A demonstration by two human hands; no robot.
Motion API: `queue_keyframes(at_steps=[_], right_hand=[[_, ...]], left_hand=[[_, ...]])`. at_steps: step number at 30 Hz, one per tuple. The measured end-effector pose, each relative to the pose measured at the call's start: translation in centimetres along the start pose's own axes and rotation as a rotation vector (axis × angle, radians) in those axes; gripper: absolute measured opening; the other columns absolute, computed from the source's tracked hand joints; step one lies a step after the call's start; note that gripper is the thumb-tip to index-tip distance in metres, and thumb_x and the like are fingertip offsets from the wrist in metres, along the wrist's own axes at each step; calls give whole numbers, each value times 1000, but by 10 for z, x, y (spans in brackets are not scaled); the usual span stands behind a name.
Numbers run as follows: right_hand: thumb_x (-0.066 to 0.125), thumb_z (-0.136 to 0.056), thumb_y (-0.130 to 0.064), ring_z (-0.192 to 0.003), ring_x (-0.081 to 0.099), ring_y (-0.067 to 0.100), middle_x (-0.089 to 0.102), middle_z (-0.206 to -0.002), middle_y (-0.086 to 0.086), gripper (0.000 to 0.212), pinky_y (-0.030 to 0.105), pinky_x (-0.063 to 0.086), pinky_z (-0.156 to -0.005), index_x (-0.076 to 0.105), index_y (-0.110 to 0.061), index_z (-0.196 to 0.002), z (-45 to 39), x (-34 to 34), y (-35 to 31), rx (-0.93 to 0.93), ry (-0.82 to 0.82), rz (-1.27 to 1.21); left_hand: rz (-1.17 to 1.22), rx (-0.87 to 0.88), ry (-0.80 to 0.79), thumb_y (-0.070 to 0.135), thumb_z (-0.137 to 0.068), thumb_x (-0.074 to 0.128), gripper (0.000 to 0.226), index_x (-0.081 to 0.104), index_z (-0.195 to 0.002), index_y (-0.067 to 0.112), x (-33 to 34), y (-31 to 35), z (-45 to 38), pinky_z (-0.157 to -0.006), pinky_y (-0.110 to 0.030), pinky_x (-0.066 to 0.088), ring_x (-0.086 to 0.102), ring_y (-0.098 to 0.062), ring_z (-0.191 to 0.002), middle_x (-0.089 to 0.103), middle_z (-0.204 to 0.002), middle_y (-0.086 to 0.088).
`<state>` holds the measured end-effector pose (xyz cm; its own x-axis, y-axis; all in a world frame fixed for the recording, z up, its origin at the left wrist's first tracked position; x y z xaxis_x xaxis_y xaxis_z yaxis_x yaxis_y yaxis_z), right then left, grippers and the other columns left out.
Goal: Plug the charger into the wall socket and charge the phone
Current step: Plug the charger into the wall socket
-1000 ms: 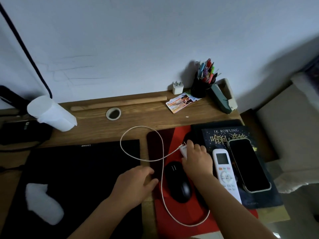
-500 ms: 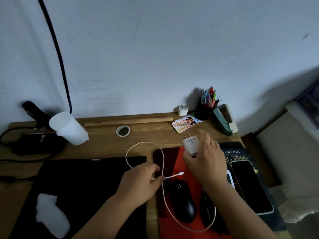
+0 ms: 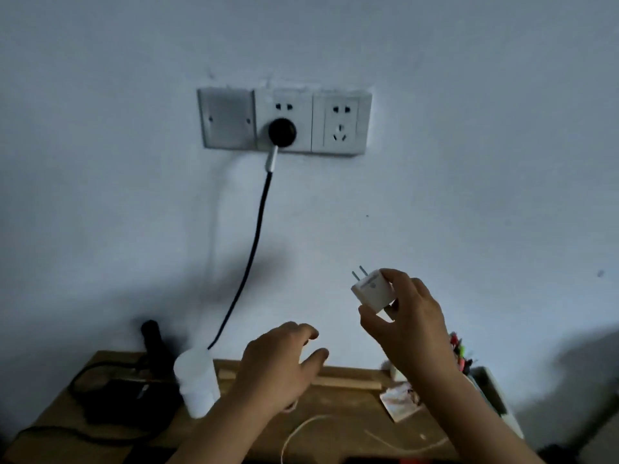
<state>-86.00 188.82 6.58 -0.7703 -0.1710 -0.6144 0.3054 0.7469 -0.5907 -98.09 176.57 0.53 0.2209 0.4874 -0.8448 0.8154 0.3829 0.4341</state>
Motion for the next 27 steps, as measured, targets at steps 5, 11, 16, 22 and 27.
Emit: queue_keyframes(at_steps=[5, 11, 16, 22, 27], right_hand=[[71, -72, -27, -70, 55, 13, 57, -85, -5, 47, 23, 39, -58, 53, -25, -115, -58, -15, -43, -85, 109, 13], [67, -74, -35, -74, 56, 24, 66, -88, 1, 40, 30, 38, -60, 49, -17, -105, -119, -19, -75, -109, 201, 79], [60, -76, -44, -64, 46, 25, 66, -80, 1, 39, 30, 32, -55, 42, -17, -97, -161, -23, -93, -81, 316, 131], [58, -72, -38, -44, 35, 20, 34, -50, -11, 36, 23, 15, -44, 29, -18, -81, -196, -23, -100, -35, 413, 203], [59, -72, -42, -45, 32, 21, 30, -48, -14, 39, 21, 12, -45, 28, -19, -81, -195, -15, -99, -58, 430, 224]], left_hand=[[-71, 35, 249, 54, -83, 47, 48, 41, -127, 37, -72, -10, -40, -79, -21, 41, 55, -7, -110, 25, -148, 16], [-118, 62, 304, 56, -83, 44, 60, 23, -136, 40, -101, -19, -63, -80, -20, 40, 44, -6, -125, -2, -155, 18], [-122, 89, 272, 60, -81, 41, 60, 18, -135, 44, -101, -21, -71, -82, -20, 43, 44, -2, -121, -10, -153, 23], [-130, 76, 236, 62, -81, 39, 66, 9, -138, 45, -101, -20, -76, -86, -17, 41, 42, 1, -123, -16, -153, 23], [-86, 77, 242, 59, -83, 41, 72, 0, -140, 43, -108, -18, -76, -91, -18, 42, 42, 2, -124, -9, -154, 24]])
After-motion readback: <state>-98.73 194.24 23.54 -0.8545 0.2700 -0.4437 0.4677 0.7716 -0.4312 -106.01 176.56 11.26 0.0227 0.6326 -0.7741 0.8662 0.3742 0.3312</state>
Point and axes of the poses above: each hand's wrist, its own z-axis away from the middle knuckle, its own x-axis out of the palm, y = z × x, the point moved 5 cm from there along -z, towards the middle knuckle
